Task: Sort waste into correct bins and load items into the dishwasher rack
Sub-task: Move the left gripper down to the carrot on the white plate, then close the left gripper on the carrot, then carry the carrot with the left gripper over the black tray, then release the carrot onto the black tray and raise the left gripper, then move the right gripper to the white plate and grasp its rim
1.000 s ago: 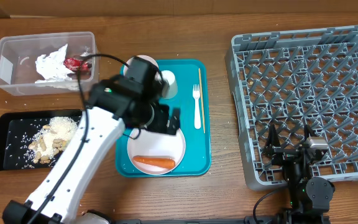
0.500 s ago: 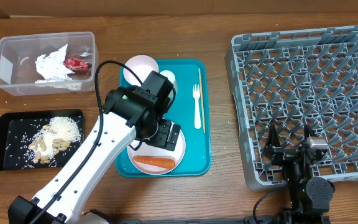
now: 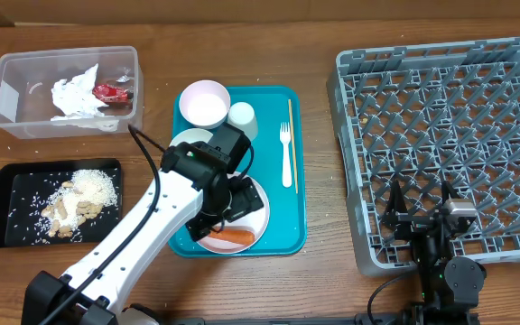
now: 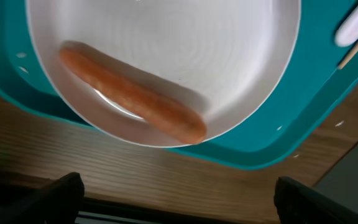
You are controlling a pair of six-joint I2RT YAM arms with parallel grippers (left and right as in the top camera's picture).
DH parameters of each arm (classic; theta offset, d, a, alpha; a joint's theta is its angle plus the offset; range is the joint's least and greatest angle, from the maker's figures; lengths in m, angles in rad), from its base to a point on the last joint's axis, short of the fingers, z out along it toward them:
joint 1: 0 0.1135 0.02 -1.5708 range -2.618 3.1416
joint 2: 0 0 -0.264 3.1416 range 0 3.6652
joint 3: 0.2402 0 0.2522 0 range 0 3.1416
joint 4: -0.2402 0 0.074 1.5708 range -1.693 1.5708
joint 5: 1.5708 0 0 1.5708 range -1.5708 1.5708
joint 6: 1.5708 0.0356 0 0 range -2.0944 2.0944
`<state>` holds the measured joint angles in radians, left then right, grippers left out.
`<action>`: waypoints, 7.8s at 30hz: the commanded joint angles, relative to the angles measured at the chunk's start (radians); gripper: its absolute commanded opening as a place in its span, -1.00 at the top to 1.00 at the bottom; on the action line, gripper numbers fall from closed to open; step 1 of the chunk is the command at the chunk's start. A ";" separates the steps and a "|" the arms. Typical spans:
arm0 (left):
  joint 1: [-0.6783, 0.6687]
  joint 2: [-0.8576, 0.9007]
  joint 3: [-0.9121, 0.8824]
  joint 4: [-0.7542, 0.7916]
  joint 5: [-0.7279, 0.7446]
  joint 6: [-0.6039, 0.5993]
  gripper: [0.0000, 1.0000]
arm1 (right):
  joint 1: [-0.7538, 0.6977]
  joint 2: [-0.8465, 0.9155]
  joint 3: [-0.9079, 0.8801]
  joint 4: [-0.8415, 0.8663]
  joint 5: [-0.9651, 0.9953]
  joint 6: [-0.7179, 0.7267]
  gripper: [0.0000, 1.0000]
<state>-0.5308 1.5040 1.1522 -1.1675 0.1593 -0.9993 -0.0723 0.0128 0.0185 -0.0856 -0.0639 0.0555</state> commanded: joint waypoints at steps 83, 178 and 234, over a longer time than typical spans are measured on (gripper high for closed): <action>0.053 0.127 0.149 0.006 -0.246 -0.363 0.88 | -0.007 -0.010 -0.011 0.006 -0.002 0.000 -1.00; 0.423 0.089 0.470 -0.115 -0.376 0.415 -1.00 | -0.007 -0.010 -0.011 0.006 -0.001 0.000 -1.00; 0.879 0.093 0.475 -0.069 -0.160 0.311 -1.00 | 0.070 0.798 1.011 -0.531 -0.533 0.167 -0.99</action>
<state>0.3424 1.5959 1.6039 -1.2484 0.0444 -0.6792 -0.0551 0.7105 0.9375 -0.5629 -0.6750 0.3424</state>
